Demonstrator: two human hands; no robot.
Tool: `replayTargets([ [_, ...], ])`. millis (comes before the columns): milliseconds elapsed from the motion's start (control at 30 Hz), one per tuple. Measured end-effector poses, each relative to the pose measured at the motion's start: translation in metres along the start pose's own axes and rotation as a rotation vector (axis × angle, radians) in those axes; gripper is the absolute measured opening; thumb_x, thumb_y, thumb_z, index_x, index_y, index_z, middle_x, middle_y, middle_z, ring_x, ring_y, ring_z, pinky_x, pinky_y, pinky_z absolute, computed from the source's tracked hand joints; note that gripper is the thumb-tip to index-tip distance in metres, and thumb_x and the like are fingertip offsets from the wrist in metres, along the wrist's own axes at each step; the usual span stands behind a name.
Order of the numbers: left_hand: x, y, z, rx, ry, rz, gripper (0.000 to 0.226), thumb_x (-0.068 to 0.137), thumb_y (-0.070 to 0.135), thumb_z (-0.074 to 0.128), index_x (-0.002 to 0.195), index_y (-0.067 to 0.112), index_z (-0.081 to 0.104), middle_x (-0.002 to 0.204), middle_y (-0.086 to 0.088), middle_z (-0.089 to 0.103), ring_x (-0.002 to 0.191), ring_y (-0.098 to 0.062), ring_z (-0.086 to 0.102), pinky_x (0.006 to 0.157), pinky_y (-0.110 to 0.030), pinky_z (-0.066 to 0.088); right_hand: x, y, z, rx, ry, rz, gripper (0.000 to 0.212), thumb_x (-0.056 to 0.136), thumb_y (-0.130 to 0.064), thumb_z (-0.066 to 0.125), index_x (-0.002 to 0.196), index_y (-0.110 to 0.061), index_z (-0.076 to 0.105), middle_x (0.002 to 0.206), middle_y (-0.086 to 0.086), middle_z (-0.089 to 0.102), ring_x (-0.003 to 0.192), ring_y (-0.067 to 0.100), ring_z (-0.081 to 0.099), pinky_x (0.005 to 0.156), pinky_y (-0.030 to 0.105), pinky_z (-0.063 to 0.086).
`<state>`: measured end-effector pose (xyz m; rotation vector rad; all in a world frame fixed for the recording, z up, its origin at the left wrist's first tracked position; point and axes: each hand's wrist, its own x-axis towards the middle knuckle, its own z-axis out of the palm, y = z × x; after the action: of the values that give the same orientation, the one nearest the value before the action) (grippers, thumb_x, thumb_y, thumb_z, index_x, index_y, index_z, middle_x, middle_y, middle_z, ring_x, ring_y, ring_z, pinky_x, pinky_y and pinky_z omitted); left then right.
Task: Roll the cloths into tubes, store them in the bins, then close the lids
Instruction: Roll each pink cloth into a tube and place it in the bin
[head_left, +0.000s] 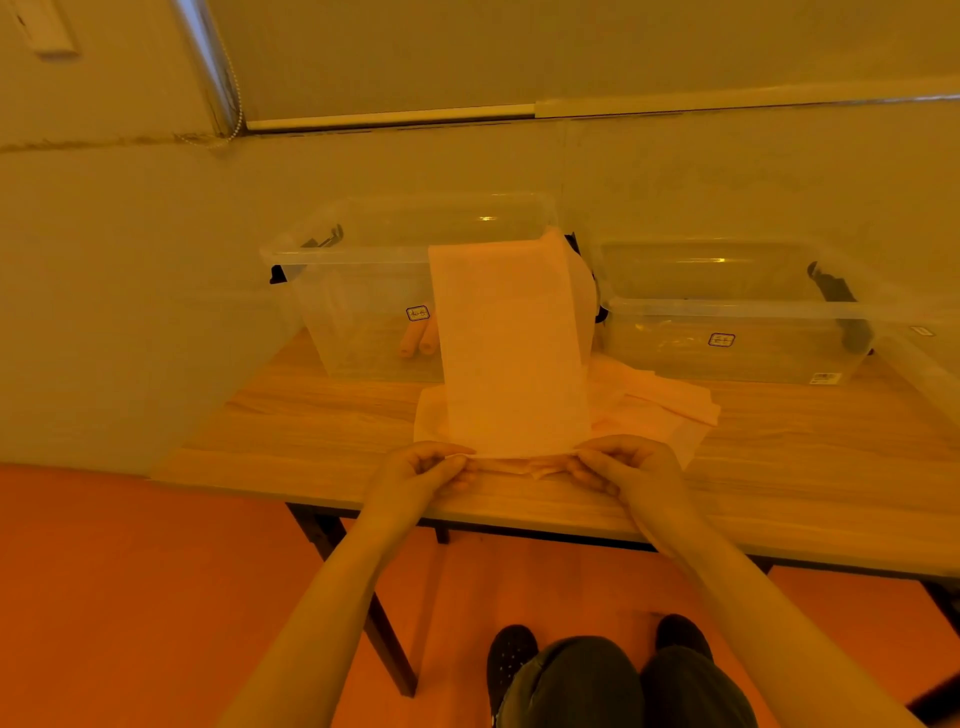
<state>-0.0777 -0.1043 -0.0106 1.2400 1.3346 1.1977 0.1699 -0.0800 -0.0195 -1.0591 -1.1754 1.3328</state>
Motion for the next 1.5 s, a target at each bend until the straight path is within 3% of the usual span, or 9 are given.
replayTargets([
  [233,0.0035,-0.0015,-0.0010,0.060,0.041,-0.019,0.014,0.089,0.022,0.066,0.084,0.028,0.077,0.093,0.002,0.074,0.100,-0.021,0.066,0.100,-0.045,0.047,-0.0005,-0.0004,0.0016,0.020,0.043,-0.011,0.010,0.084,-0.004,0.068,0.084,-0.011,0.076,0.090,0.014,0.074,0.092,0.033,0.069,0.088,0.041,0.054],
  [400,0.0039,-0.0006,0.0008,0.064,0.063,-0.004,0.012,0.087,0.019,0.068,0.085,0.031,0.072,0.084,-0.003,0.074,0.087,-0.024,0.069,0.093,-0.049,0.051,-0.0004,-0.0005,0.0027,-0.021,0.074,0.005,0.009,0.084,-0.002,0.067,0.093,-0.004,0.068,0.083,0.015,0.073,0.078,0.026,0.070,0.070,0.027,0.058],
  [500,0.0043,-0.0011,-0.0009,0.110,0.028,0.030,0.015,0.089,0.020,0.066,0.082,0.033,0.063,0.078,-0.003,0.071,0.076,-0.021,0.065,0.085,-0.048,0.049,-0.0011,-0.0013,0.0020,-0.065,0.053,-0.022,0.009,0.085,-0.002,0.066,0.092,-0.006,0.062,0.082,0.015,0.072,0.072,0.022,0.069,0.069,0.027,0.058],
  [667,0.0026,-0.0010,-0.0021,0.063,0.003,-0.001,0.011,0.089,0.013,0.064,0.089,0.022,0.071,0.082,-0.002,0.073,0.082,-0.018,0.068,0.092,-0.044,0.052,-0.0016,-0.0017,0.0019,-0.091,0.030,-0.048,0.010,0.086,-0.001,0.064,0.093,-0.008,0.067,0.085,0.013,0.071,0.073,0.019,0.069,0.067,0.023,0.057],
  [867,0.0015,-0.0016,-0.0055,0.106,-0.003,-0.015,0.016,0.080,0.019,0.075,0.085,0.034,0.075,0.099,-0.002,0.071,0.095,-0.019,0.065,0.084,-0.033,0.052,-0.0020,-0.0017,0.0013,-0.156,0.046,-0.040,0.015,0.085,-0.008,0.068,0.099,-0.009,0.071,0.088,0.007,0.073,0.078,0.016,0.070,0.071,0.023,0.057],
  [967,0.0011,-0.0018,-0.0041,0.049,0.007,-0.012,0.011,0.084,0.016,0.070,0.091,0.023,0.074,0.094,-0.004,0.074,0.092,-0.018,0.068,0.086,-0.033,0.052,-0.0019,-0.0027,0.0015,-0.251,0.049,-0.033,0.018,0.080,-0.012,0.074,0.096,-0.019,0.071,0.093,-0.001,0.072,0.084,0.014,0.069,0.076,0.027,0.058],
  [1067,0.0018,-0.0022,-0.0029,-0.024,0.016,-0.010,0.009,0.089,0.012,0.064,0.092,0.013,0.072,0.090,-0.006,0.075,0.093,-0.025,0.069,0.088,-0.035,0.053,-0.0020,-0.0026,0.0015,-0.195,0.046,-0.042,0.009,0.084,-0.012,0.070,0.092,-0.015,0.072,0.085,0.005,0.074,0.085,0.024,0.071,0.078,0.030,0.057],
  [1300,0.0036,-0.0026,-0.0003,-0.069,0.020,-0.032,0.008,0.088,0.011,0.064,0.088,0.012,0.072,0.090,-0.006,0.075,0.092,-0.022,0.070,0.093,-0.036,0.052,0.0006,0.0022,0.0018,-0.136,0.075,-0.024,0.013,0.086,-0.014,0.069,0.077,-0.018,0.076,0.087,0.008,0.075,0.094,0.028,0.068,0.092,0.044,0.052],
  [1500,0.0050,-0.0022,-0.0011,-0.052,0.029,-0.004,0.006,0.090,0.010,0.062,0.094,0.011,0.067,0.087,-0.009,0.074,0.088,-0.024,0.070,0.085,-0.035,0.055,0.0026,-0.0024,0.0056,0.009,0.116,0.000,0.011,0.082,-0.002,0.070,0.093,-0.003,0.066,0.084,0.018,0.073,0.072,0.025,0.071,0.069,0.031,0.060],
])
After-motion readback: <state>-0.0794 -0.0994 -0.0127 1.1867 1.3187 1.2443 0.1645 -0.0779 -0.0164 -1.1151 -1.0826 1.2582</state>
